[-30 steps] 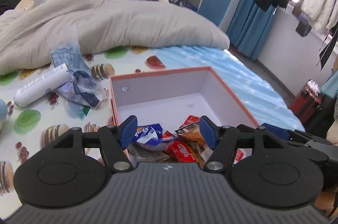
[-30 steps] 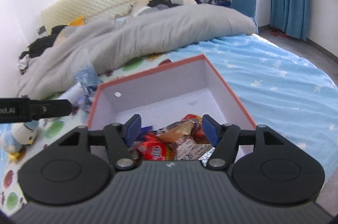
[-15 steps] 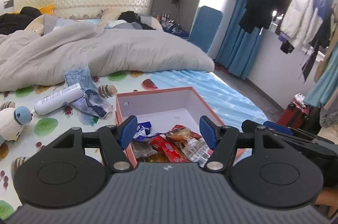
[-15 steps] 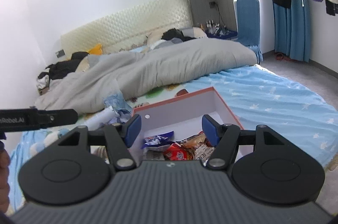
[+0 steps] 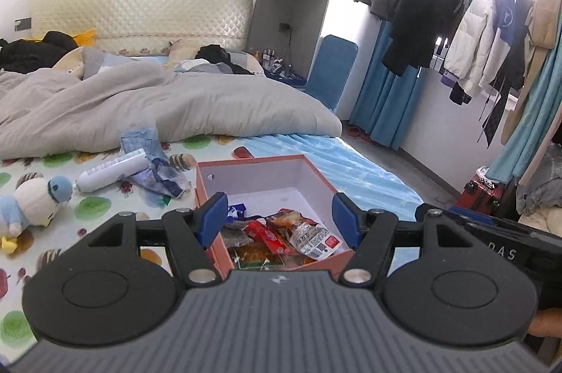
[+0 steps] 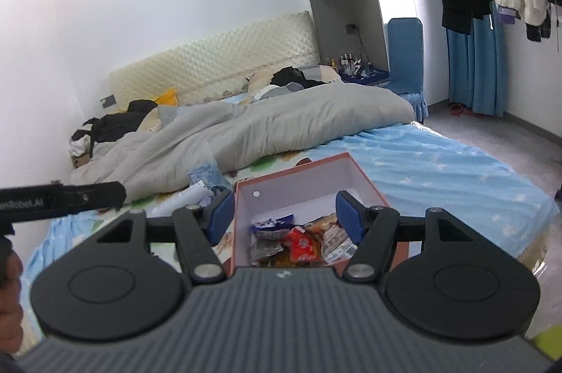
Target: Organize snacks
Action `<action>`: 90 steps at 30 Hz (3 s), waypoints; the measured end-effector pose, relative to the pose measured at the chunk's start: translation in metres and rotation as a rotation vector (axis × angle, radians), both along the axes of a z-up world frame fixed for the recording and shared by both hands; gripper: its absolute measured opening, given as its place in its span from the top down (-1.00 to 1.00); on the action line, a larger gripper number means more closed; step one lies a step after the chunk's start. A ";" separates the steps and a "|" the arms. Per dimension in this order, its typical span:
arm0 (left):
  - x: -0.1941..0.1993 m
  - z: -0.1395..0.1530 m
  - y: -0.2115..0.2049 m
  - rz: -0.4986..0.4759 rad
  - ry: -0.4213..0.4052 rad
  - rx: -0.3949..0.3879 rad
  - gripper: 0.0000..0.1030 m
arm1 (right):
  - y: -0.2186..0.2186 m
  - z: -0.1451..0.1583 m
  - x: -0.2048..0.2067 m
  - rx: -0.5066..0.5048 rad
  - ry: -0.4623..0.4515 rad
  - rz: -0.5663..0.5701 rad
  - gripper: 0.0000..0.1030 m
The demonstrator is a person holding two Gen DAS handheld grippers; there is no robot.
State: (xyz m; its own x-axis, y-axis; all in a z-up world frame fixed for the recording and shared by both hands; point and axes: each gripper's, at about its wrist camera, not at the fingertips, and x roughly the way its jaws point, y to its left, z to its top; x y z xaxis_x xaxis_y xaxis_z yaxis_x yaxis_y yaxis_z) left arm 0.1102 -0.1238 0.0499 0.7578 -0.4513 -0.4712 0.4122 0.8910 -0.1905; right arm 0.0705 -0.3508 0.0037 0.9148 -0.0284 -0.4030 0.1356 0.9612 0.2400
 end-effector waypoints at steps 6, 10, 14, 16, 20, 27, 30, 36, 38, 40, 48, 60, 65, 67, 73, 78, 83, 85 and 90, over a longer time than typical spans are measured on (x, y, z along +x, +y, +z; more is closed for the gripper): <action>-0.020 -0.001 0.017 0.029 0.004 0.008 -0.37 | 0.010 0.006 -0.011 -0.009 -0.033 -0.002 -0.28; -0.028 -0.004 0.023 0.041 0.014 0.010 -0.37 | 0.012 0.000 -0.022 -0.005 -0.025 -0.003 -0.28; -0.036 -0.005 0.024 0.019 0.009 0.013 -0.37 | 0.013 -0.003 -0.030 -0.009 -0.004 0.003 -0.28; -0.038 -0.005 0.024 0.017 0.006 0.020 -0.37 | 0.015 -0.004 -0.033 -0.013 -0.006 0.002 -0.28; -0.045 -0.008 0.023 0.013 0.009 0.030 -0.37 | 0.018 -0.007 -0.035 -0.013 -0.024 -0.003 -0.28; -0.045 -0.018 0.029 0.032 0.036 0.035 -0.37 | 0.021 -0.013 -0.038 -0.008 -0.022 -0.001 -0.28; -0.043 -0.020 0.029 0.039 0.040 0.041 -0.37 | 0.021 -0.014 -0.039 -0.005 -0.020 0.003 -0.28; -0.038 -0.026 0.030 0.058 0.042 0.054 -0.59 | 0.017 -0.017 -0.038 -0.003 -0.015 -0.022 -0.28; -0.036 -0.028 0.031 0.059 0.050 0.052 -0.61 | 0.016 -0.017 -0.039 -0.002 -0.014 -0.026 -0.28; -0.033 -0.028 0.031 0.067 0.051 0.054 -0.79 | 0.017 -0.018 -0.039 -0.001 -0.011 -0.024 -0.28; -0.026 -0.028 0.029 0.089 0.039 0.076 -0.93 | 0.013 -0.024 -0.034 -0.002 0.002 -0.031 -1.00; -0.017 -0.029 0.023 0.099 0.047 0.117 -0.98 | 0.003 -0.025 -0.034 0.024 -0.013 -0.049 -1.00; -0.012 -0.032 0.023 0.107 0.063 0.118 -0.98 | 0.005 -0.028 -0.035 0.026 -0.009 -0.038 -1.00; -0.010 -0.035 0.022 0.109 0.067 0.125 -0.98 | 0.006 -0.030 -0.034 0.026 -0.007 -0.036 -1.00; -0.006 -0.040 0.017 0.100 0.073 0.143 -0.98 | 0.001 -0.036 -0.031 0.049 0.007 -0.054 -1.00; 0.001 -0.045 0.014 0.103 0.082 0.149 -0.98 | 0.000 -0.039 -0.027 0.046 0.017 -0.051 -1.00; 0.003 -0.047 0.013 0.104 0.088 0.147 -0.98 | 0.002 -0.038 -0.026 0.037 0.015 -0.057 -1.00; 0.004 -0.048 0.012 0.104 0.092 0.149 -0.98 | 0.003 -0.037 -0.025 0.032 0.014 -0.058 -1.00; 0.005 -0.049 0.010 0.106 0.073 0.162 -0.98 | 0.005 -0.039 -0.025 0.028 0.016 -0.058 -1.00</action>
State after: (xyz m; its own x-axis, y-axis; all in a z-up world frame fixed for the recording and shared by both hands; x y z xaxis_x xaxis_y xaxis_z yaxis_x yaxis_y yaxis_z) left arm 0.1152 -0.1142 0.0013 0.7582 -0.2844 -0.5868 0.3046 0.9501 -0.0669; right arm 0.0451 -0.3460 -0.0349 0.9056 -0.0694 -0.4185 0.1944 0.9447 0.2640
